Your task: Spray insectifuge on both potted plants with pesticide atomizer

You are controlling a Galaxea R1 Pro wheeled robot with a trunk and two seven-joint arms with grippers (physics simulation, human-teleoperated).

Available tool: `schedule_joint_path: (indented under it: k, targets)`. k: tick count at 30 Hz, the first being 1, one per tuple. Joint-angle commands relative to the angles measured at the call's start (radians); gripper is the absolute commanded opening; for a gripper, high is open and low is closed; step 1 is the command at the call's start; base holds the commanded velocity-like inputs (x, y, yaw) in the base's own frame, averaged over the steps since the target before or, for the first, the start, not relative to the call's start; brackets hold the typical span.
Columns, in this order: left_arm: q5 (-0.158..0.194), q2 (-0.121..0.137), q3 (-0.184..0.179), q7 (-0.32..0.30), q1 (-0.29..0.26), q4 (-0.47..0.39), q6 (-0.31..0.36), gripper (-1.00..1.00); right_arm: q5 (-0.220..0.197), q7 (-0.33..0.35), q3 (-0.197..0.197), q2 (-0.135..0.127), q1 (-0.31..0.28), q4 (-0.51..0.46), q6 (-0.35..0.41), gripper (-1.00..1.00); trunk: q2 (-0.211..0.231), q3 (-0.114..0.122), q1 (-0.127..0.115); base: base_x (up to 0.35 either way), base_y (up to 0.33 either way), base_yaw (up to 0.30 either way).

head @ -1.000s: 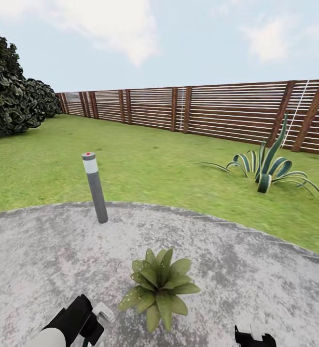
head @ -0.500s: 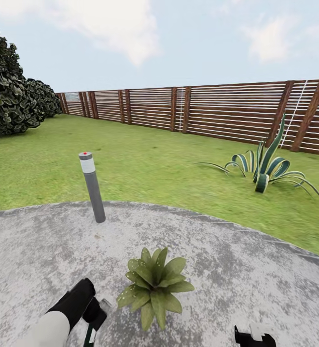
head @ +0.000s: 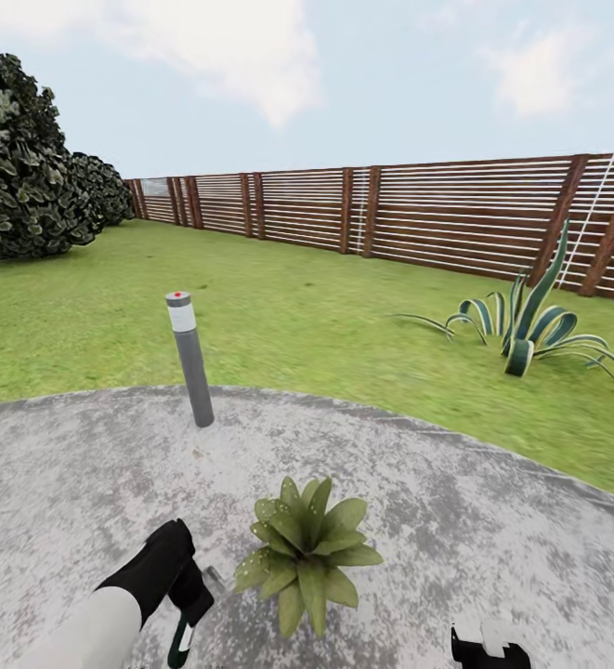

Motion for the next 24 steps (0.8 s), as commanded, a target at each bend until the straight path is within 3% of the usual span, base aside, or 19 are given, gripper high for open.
schedule_joint_path:
  k: [1,12,16,24]
  targets:
    - [-0.006,-0.001,0.001,-0.014,0.0,-0.001,0.006,-1.0,0.01,-0.004,-0.006,0.0,-0.001,0.002,-0.004,1.0,0.0,-0.001,0.0,0.108,-0.174,0.1]
    - [-0.008,-0.001,0.0,-0.022,0.003,-0.001,0.015,-1.0,0.012,-0.004,-0.006,0.0,-0.001,0.002,-0.004,1.0,0.0,-0.001,0.0,0.0,-0.255,0.024]
    - [-0.009,0.0,0.0,-0.022,0.0,-0.002,0.031,-1.0,0.012,-0.004,-0.006,0.0,-0.001,0.002,-0.004,1.0,0.0,-0.001,0.0,-0.161,-0.193,0.236]
    - [-0.01,-0.001,0.0,-0.022,-0.001,-0.003,0.041,-1.0,0.011,-0.004,-0.006,0.0,-0.001,0.002,-0.004,1.0,0.0,-0.001,0.0,-0.021,-0.015,0.269]
